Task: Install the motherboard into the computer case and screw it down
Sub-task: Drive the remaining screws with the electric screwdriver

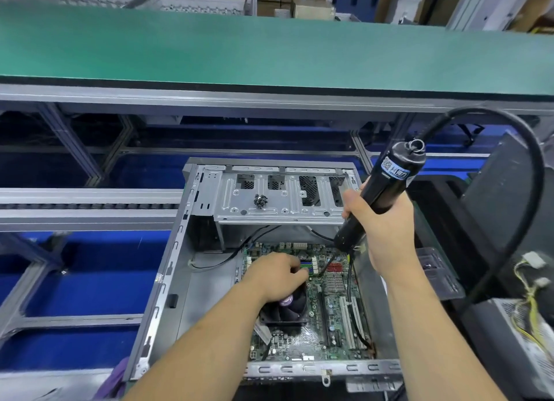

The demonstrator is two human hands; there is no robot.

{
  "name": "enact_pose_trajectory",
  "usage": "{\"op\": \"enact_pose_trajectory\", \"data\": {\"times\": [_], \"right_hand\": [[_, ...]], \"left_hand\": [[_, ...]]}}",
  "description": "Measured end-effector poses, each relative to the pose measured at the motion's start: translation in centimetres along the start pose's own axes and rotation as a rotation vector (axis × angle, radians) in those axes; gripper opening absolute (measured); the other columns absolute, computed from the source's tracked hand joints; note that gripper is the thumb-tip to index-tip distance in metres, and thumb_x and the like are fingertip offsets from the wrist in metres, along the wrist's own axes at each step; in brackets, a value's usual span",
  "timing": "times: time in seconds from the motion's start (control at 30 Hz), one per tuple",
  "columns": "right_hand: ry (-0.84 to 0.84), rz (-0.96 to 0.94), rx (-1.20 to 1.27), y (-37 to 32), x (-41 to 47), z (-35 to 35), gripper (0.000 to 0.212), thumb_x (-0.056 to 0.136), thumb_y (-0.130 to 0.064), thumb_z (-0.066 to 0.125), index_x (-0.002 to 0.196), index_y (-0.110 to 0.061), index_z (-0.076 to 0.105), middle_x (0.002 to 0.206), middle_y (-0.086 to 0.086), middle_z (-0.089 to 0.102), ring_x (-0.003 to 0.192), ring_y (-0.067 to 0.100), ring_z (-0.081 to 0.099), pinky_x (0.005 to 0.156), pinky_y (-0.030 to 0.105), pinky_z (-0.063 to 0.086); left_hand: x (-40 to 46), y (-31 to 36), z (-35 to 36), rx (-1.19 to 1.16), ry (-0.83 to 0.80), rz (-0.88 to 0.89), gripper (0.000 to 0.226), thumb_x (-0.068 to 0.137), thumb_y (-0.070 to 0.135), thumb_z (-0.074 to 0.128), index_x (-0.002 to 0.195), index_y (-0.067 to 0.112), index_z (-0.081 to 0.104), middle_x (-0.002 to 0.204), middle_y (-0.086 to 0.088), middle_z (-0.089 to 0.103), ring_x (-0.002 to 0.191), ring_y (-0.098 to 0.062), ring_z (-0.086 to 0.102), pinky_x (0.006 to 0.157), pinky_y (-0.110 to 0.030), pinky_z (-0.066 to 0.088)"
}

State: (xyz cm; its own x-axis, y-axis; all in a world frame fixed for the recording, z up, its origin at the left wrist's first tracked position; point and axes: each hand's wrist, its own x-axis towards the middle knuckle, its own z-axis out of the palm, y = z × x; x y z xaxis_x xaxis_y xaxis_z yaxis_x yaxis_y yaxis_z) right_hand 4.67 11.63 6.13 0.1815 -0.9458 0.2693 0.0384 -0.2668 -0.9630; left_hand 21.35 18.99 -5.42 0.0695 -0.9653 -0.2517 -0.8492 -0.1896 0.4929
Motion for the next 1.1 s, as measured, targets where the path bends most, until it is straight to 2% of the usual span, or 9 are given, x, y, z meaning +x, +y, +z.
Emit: {"op": "enact_pose_trajectory", "data": {"times": [0.1, 0.23, 0.27, 0.37, 0.53, 0.77, 1.0, 1.1], "right_hand": [[-0.007, 0.003, -0.001, 0.2, -0.1, 0.0, 0.048, 0.062, -0.069, 0.087, 0.083, -0.033, 0.062, 0.075, 0.003, 0.068, 0.073, 0.028, 0.066, 0.084, 0.061, 0.056], [-0.008, 0.015, -0.003, 0.3, -0.3, 0.1, 0.053, 0.059, -0.071, 0.086, 0.084, -0.031, 0.062, 0.079, 0.007, 0.067, 0.076, 0.032, 0.065, 0.085, 0.063, 0.055], [-0.009, 0.018, -0.003, 0.3, -0.3, 0.1, 0.053, 0.058, -0.072, 0.086, 0.084, -0.032, 0.063, 0.079, 0.006, 0.067, 0.077, 0.032, 0.065, 0.086, 0.064, 0.054], [-0.036, 0.02, -0.003, 0.3, -0.4, 0.3, 0.052, 0.057, -0.075, 0.085, 0.084, -0.036, 0.064, 0.08, 0.004, 0.067, 0.078, 0.033, 0.065, 0.086, 0.063, 0.054], [-0.106, -0.007, -0.039, 0.5, -0.8, 0.8, 0.053, 0.063, -0.074, 0.081, 0.082, -0.029, 0.063, 0.075, 0.009, 0.065, 0.075, 0.037, 0.064, 0.081, 0.063, 0.054], [-0.122, -0.001, -0.054, 0.4, -0.9, 0.9, 0.049, 0.064, -0.074, 0.08, 0.08, -0.031, 0.063, 0.073, 0.009, 0.064, 0.074, 0.037, 0.063, 0.08, 0.059, 0.053], [-0.13, 0.018, -0.063, 0.5, -0.8, 0.9, 0.03, 0.071, -0.053, 0.08, 0.079, -0.03, 0.062, 0.072, 0.009, 0.064, 0.071, 0.027, 0.062, 0.079, 0.054, 0.054], [-0.171, 0.016, -0.085, 0.6, -0.8, 1.3, 0.047, 0.07, -0.053, 0.079, 0.085, -0.012, 0.059, 0.075, 0.018, 0.063, 0.072, 0.031, 0.062, 0.074, 0.045, 0.054]], "left_hand": [[-0.1, 0.1, 0.0, -0.003, 0.001, 0.01, 0.038, 0.089, 0.053, 0.041, 0.079, 0.022, 0.061, 0.076, 0.001, 0.064, 0.074, -0.022, 0.059, 0.072, -0.033, 0.053], [0.0, 0.0, 0.0, 0.003, 0.016, 0.029, 0.044, 0.09, 0.052, 0.04, 0.096, 0.019, 0.067, 0.094, -0.003, 0.07, 0.086, -0.025, 0.063, 0.078, -0.036, 0.055], [0.0, 0.0, 0.1, 0.006, 0.018, 0.031, 0.044, 0.09, 0.052, 0.04, 0.096, 0.018, 0.067, 0.095, -0.004, 0.07, 0.086, -0.026, 0.063, 0.077, -0.036, 0.055], [0.0, 0.0, 0.2, 0.003, 0.025, 0.036, 0.039, 0.091, 0.051, 0.041, 0.079, 0.019, 0.06, 0.078, -0.003, 0.065, 0.076, -0.025, 0.06, 0.07, -0.034, 0.051], [0.2, -0.1, 0.3, 0.008, 0.035, 0.034, 0.038, 0.089, 0.051, 0.041, 0.082, 0.02, 0.063, 0.079, -0.001, 0.066, 0.074, -0.022, 0.059, 0.067, -0.032, 0.05], [0.3, -0.2, 0.3, -0.029, 0.034, 0.01, 0.039, 0.086, 0.052, 0.045, 0.077, 0.018, 0.064, 0.065, 0.0, 0.061, 0.066, -0.02, 0.059, 0.062, -0.029, 0.047], [0.3, -0.1, 0.4, -0.063, 0.033, -0.027, 0.041, 0.085, 0.05, 0.048, 0.061, 0.017, 0.049, 0.054, 0.001, 0.049, 0.054, -0.018, 0.046, 0.052, -0.027, 0.034], [0.0, 0.2, 0.1, -0.065, 0.019, -0.029, 0.041, 0.085, 0.051, 0.047, 0.067, 0.016, 0.057, 0.058, -0.001, 0.057, 0.059, -0.02, 0.054, 0.056, -0.029, 0.042]]}}
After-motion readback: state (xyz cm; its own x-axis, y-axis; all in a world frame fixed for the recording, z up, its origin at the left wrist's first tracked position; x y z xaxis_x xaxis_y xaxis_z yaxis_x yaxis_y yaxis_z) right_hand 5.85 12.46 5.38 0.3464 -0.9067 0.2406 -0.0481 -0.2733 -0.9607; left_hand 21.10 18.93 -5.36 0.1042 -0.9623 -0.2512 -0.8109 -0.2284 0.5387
